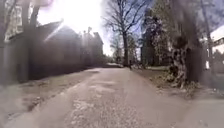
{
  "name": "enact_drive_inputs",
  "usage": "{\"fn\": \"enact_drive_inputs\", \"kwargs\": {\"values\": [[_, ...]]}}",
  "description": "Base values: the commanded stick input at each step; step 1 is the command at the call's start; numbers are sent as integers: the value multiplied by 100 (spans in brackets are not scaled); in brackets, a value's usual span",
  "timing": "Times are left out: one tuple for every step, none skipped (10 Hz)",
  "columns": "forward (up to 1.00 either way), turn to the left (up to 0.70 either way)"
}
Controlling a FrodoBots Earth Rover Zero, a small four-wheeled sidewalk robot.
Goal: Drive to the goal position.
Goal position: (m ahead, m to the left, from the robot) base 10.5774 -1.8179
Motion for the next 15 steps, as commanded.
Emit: {"fn": "enact_drive_inputs", "kwargs": {"values": [[100, 0], [100, 0], [100, 0], [100, 0], [100, 0], [100, 0], [100, 0], [100, 0], [100, 0], [100, 0], [100, 0], [100, 0], [100, 0], [100, 0], [100, 0]]}}
